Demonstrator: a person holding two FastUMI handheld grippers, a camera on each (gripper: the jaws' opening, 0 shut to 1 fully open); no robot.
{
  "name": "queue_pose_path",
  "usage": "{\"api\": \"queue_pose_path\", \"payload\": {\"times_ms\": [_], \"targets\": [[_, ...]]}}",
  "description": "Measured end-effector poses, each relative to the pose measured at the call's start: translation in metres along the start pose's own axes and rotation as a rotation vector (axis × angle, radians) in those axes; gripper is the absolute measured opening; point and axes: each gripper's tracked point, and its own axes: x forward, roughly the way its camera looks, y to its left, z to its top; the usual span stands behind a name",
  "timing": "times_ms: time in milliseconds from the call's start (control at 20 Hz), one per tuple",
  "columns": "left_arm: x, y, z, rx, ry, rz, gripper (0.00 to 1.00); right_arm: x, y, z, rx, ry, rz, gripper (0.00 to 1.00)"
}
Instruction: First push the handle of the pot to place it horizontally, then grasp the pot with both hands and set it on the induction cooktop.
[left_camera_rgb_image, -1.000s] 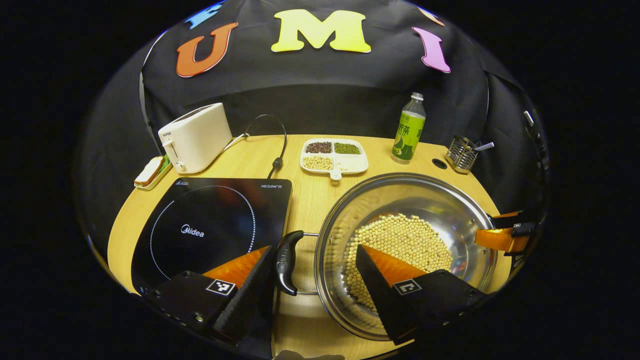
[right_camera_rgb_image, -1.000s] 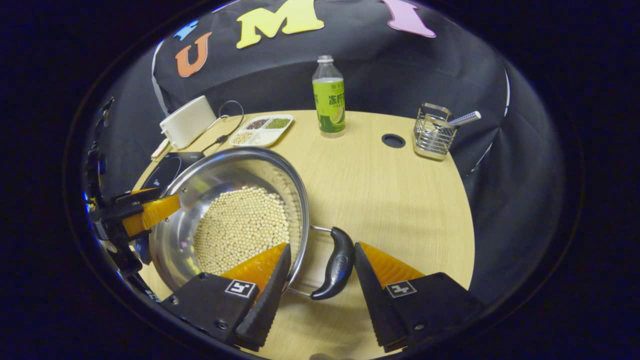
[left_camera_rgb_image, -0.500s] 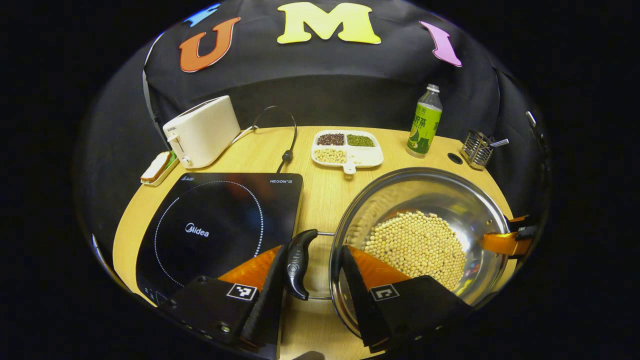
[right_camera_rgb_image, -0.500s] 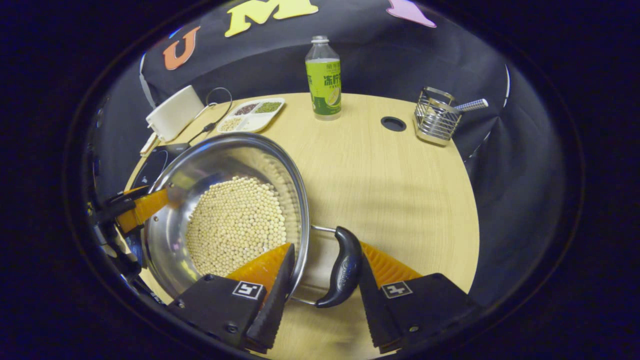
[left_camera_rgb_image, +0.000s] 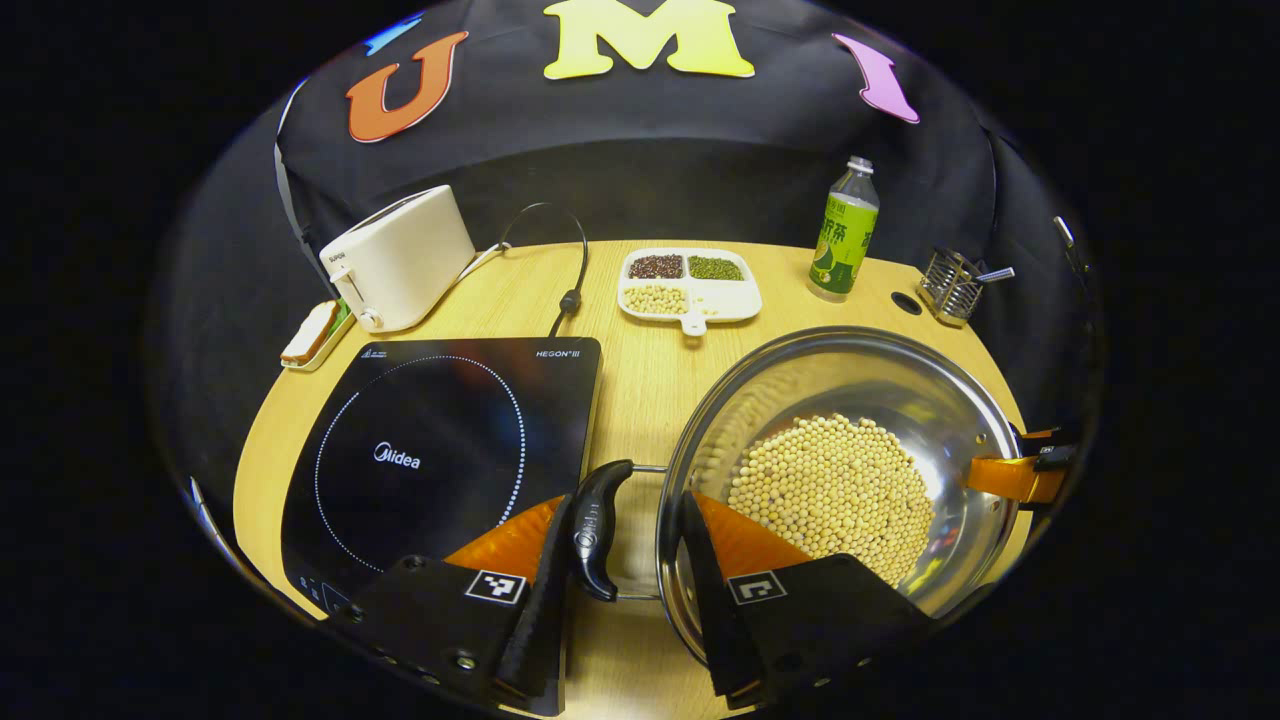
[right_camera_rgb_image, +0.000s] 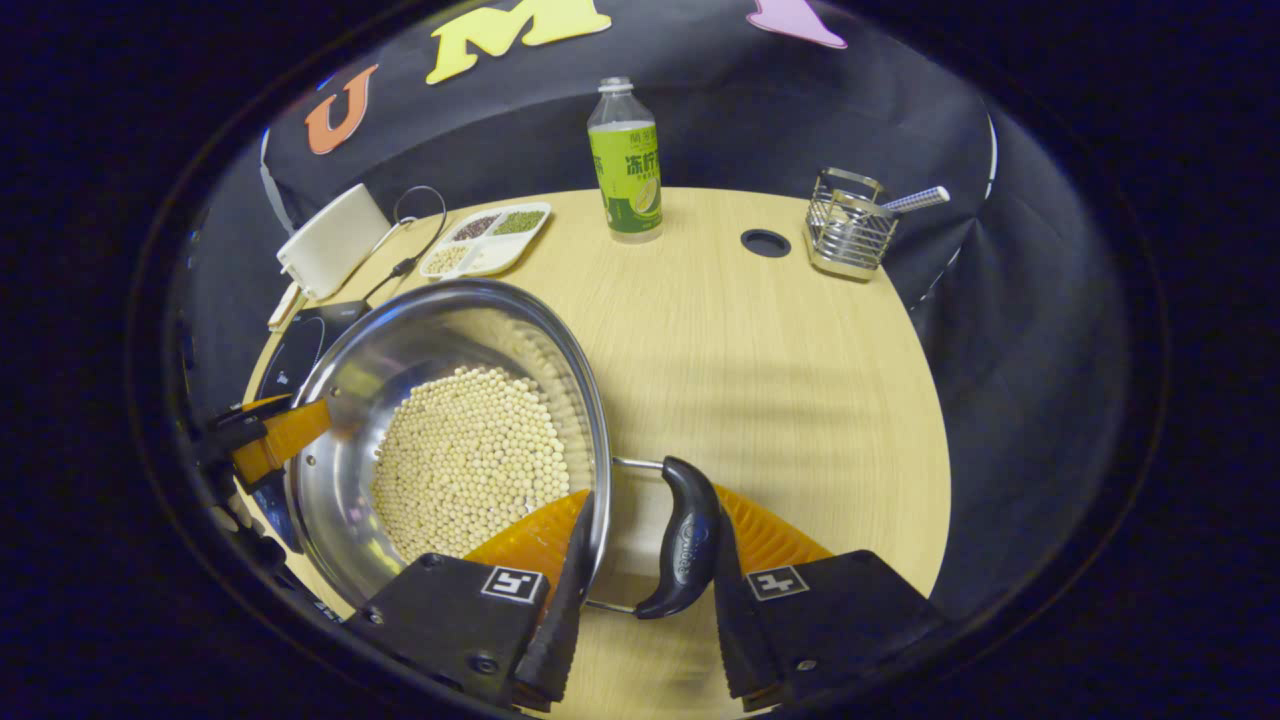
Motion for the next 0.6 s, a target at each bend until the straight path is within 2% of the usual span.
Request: {"api": "queue_pose_path", "payload": {"times_ms": [600], "targets": [[-0.047, 0.058, 0.017, -0.002, -0.056, -0.011, 0.58, -0.05, 0.06, 0.009, -0.009, -0.061, -0.009, 0.58]]}}
